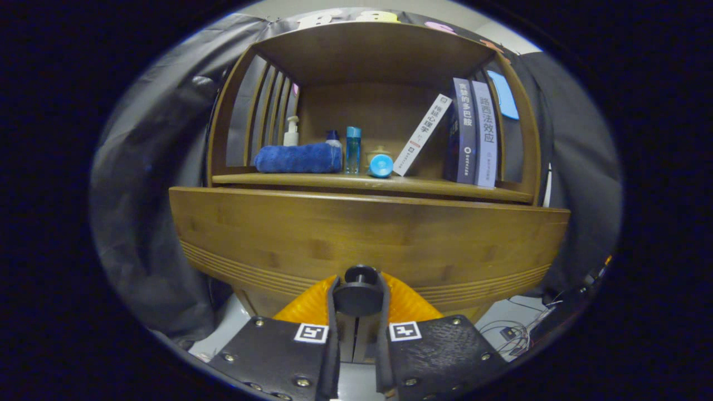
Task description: Pull open the drawer, take out the items inside it, and place them on the countertop above the cabinet.
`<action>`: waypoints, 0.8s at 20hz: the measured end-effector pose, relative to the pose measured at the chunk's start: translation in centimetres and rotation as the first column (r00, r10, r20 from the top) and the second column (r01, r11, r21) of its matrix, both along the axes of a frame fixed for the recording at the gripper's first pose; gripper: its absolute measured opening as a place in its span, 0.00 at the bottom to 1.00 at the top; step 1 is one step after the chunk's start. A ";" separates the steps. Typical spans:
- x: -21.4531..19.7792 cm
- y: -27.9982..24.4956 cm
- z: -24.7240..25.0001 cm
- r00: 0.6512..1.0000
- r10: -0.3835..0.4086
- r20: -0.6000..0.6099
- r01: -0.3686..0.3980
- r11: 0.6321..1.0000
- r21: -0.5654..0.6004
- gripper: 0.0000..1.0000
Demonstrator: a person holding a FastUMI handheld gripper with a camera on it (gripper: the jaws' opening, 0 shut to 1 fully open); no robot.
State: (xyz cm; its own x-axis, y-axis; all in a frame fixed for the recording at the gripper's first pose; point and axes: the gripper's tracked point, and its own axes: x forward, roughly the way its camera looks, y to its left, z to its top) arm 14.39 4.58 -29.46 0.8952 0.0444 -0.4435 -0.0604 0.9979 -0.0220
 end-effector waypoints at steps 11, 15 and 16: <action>-7.3 -0.2 1.1 0.997 0.024 -0.071 -0.023 1.000 0.010 0.25; -6.8 -0.3 0.7 0.996 0.038 -0.080 -0.039 0.999 -0.011 0.26; -7.3 -0.2 0.7 0.994 0.041 -0.101 -0.042 0.999 -0.009 0.26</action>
State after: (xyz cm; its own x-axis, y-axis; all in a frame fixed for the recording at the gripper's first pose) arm 7.07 4.40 -28.81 0.8435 0.0752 -0.5319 -0.1041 0.9943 -0.0245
